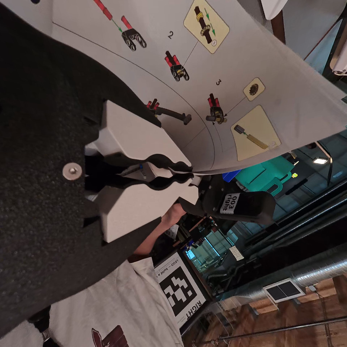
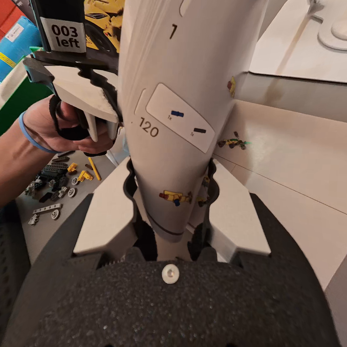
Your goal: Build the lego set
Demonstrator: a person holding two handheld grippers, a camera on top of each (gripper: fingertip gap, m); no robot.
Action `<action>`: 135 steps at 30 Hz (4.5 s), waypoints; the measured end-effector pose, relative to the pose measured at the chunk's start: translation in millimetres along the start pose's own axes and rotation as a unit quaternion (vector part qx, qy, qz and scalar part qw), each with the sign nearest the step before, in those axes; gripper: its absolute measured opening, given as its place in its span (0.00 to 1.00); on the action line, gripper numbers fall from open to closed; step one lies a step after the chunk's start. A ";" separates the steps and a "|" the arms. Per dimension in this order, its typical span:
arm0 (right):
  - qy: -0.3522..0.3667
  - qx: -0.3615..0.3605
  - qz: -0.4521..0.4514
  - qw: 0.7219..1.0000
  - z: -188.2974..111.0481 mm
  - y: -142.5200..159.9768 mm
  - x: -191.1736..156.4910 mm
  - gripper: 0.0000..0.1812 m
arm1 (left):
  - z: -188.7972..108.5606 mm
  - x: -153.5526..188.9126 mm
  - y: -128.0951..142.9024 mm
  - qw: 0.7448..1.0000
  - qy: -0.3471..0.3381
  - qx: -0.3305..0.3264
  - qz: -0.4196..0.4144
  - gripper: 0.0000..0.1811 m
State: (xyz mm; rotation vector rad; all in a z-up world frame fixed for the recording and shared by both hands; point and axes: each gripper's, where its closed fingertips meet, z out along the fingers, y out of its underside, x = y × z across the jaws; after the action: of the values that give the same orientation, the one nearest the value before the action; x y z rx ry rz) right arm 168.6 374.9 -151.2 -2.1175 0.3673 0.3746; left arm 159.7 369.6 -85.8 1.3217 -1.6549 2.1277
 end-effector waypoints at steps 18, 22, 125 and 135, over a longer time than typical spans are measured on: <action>-0.041 0.028 0.044 0.998 -7.8 2.6 8.7 0.40 | -0.8 -21.7 3.5 0.997 -0.028 -0.062 0.030 0.16; -0.042 0.027 0.042 0.998 -8.1 3.2 8.3 0.40 | 11.5 -9.9 6.6 0.996 0.029 -0.075 0.042 0.08; -0.038 -0.098 -0.219 0.970 83.2 15.6 -83.1 0.00 | -140.1 -111.7 66.4 0.888 -0.395 -0.201 0.121 0.00; 0.041 -0.119 -0.298 0.946 111.1 14.0 -38.4 0.00 | -139.6 -113.2 65.1 0.883 -0.410 -0.192 0.124 0.00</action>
State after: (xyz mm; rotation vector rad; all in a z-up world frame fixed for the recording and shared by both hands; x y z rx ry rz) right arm 114.4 465.4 -204.9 -2.3579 -0.2932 -0.0283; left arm 114.3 505.1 -212.6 2.1017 -2.4850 1.2244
